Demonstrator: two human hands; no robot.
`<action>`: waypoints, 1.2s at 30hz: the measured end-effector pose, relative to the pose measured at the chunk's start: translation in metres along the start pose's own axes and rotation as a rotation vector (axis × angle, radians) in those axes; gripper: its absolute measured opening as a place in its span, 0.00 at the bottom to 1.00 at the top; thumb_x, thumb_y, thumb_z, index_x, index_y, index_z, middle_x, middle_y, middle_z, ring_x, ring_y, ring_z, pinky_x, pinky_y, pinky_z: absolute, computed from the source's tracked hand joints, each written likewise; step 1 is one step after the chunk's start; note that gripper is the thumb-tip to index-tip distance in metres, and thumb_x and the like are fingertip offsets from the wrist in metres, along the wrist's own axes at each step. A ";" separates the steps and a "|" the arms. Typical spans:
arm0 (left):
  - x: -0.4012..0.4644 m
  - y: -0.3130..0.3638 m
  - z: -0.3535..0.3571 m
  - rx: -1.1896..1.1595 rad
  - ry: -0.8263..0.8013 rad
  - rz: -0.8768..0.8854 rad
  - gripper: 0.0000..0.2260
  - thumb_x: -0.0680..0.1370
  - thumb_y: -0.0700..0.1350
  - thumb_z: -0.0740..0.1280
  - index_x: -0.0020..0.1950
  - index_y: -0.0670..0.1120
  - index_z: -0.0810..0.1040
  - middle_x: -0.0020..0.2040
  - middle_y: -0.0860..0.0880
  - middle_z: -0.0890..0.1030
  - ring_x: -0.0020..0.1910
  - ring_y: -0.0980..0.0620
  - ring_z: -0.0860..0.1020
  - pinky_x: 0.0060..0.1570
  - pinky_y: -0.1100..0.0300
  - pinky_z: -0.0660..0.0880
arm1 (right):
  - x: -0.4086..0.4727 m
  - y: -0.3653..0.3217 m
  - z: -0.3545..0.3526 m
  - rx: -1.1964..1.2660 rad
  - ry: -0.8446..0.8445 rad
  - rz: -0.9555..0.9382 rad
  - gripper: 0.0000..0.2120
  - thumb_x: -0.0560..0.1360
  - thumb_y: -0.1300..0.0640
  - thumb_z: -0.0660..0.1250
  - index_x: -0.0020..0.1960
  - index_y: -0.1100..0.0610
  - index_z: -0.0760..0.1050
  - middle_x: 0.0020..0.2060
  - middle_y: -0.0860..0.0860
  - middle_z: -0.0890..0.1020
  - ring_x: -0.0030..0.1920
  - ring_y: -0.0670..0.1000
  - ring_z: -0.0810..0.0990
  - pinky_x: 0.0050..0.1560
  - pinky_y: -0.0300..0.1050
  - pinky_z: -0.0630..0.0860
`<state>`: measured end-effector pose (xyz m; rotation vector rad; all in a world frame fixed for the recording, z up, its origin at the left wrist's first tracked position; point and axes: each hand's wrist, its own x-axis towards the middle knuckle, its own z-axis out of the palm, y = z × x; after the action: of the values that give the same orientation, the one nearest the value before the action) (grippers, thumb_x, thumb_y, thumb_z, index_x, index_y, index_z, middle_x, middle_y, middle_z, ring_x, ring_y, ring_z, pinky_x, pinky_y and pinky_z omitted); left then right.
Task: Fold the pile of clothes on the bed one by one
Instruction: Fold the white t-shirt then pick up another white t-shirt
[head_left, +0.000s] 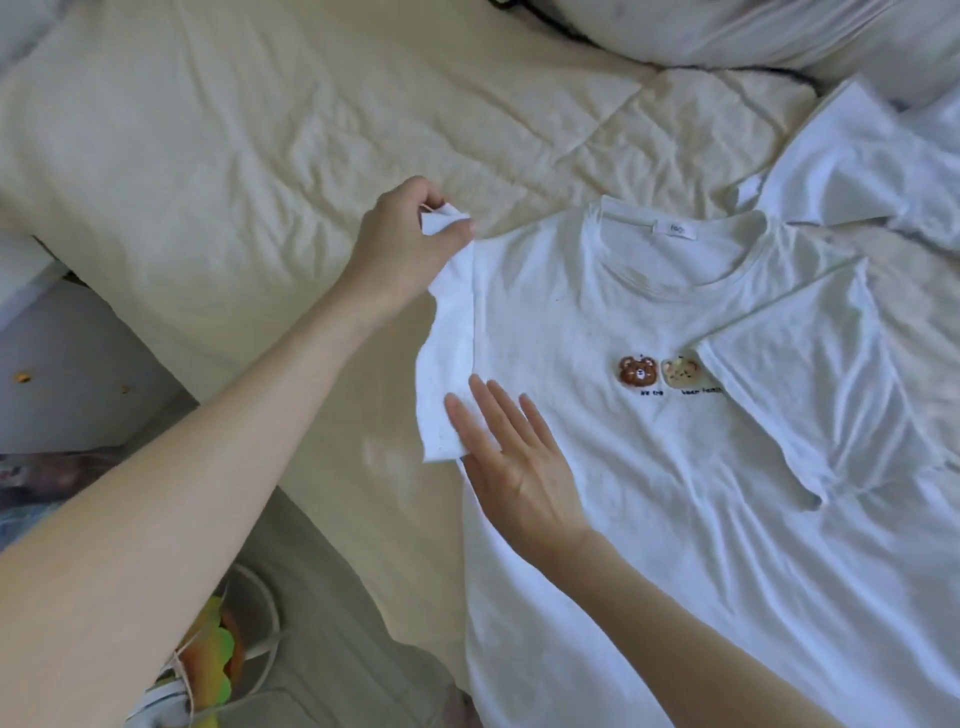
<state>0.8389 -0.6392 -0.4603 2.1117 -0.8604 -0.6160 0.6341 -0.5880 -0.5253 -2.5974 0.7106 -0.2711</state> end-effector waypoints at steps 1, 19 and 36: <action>-0.005 0.012 0.017 -0.048 -0.089 0.016 0.10 0.75 0.47 0.70 0.52 0.44 0.76 0.38 0.57 0.74 0.35 0.60 0.73 0.36 0.74 0.71 | -0.010 0.009 -0.006 -0.001 -0.025 0.026 0.22 0.72 0.64 0.71 0.66 0.60 0.74 0.65 0.61 0.74 0.65 0.61 0.74 0.63 0.62 0.71; -0.153 -0.097 0.084 -0.148 -0.142 -0.523 0.12 0.78 0.47 0.66 0.56 0.40 0.74 0.48 0.43 0.79 0.49 0.44 0.77 0.50 0.52 0.72 | -0.028 0.072 0.000 0.695 -0.048 1.278 0.21 0.76 0.47 0.65 0.60 0.61 0.71 0.50 0.53 0.77 0.50 0.53 0.75 0.50 0.46 0.69; -0.154 -0.111 0.082 -0.379 -0.057 -0.422 0.03 0.76 0.45 0.69 0.47 0.48 0.77 0.30 0.60 0.74 0.30 0.61 0.71 0.33 0.70 0.66 | 0.207 0.108 -0.008 0.388 -0.252 0.754 0.13 0.73 0.53 0.68 0.53 0.60 0.81 0.37 0.49 0.77 0.41 0.49 0.76 0.40 0.39 0.74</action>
<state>0.7257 -0.5096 -0.5752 1.9348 -0.2876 -0.9772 0.7603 -0.7822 -0.5525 -1.8014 1.3148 0.1406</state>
